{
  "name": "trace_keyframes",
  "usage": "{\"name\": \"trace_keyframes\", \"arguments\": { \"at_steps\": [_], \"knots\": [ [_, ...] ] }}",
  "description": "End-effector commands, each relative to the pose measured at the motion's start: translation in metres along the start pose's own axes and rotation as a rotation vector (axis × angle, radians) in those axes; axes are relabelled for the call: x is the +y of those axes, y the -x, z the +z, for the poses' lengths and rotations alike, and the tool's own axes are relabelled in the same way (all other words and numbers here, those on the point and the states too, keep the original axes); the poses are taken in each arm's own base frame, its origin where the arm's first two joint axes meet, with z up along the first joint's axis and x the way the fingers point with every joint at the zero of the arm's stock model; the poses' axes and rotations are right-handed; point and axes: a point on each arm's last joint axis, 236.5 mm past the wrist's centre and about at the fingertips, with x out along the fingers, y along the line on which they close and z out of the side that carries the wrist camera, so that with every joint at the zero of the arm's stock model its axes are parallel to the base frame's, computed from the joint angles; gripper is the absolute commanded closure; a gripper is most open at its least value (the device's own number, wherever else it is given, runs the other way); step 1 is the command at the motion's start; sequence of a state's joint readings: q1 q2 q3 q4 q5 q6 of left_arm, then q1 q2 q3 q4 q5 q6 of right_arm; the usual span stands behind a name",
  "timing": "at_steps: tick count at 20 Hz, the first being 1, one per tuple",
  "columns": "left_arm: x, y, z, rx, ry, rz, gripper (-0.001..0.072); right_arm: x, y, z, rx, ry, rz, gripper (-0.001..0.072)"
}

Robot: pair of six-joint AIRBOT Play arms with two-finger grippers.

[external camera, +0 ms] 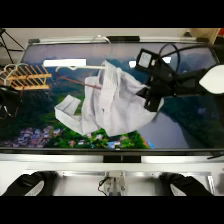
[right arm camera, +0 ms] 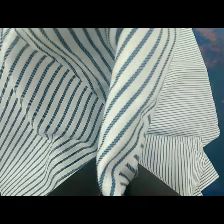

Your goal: Fold the shirts.

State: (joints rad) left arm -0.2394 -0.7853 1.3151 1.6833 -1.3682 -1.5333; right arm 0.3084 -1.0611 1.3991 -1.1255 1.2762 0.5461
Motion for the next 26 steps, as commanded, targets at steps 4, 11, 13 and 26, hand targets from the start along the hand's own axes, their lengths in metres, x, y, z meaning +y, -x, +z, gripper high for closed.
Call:
{"name": "trace_keyframes", "arguments": {
  "at_steps": [4,11,13,26],
  "knots": [
    [-0.185,-0.078,-0.024,-0.044,0.311,-0.587,0.0297,0.0,0.003,0.002,-0.005,-0.111,-0.008,0.0634],
    [-0.265,-0.104,-0.002,-0.187,0.342,-0.694,0.0233,-0.001,0.003,0.002,-0.006,-0.148,-0.008,0.0634],
    [-0.271,-0.117,0.008,-0.243,0.36,-0.686,0.0233,0.0,0.003,0.002,-0.007,-0.175,-0.006,0.0634],
    [-0.229,-0.168,0.036,-0.342,0.524,-0.576,0.0651,0.009,0.003,0.011,-0.039,-0.216,0.037,0.0633]
  ]
}}
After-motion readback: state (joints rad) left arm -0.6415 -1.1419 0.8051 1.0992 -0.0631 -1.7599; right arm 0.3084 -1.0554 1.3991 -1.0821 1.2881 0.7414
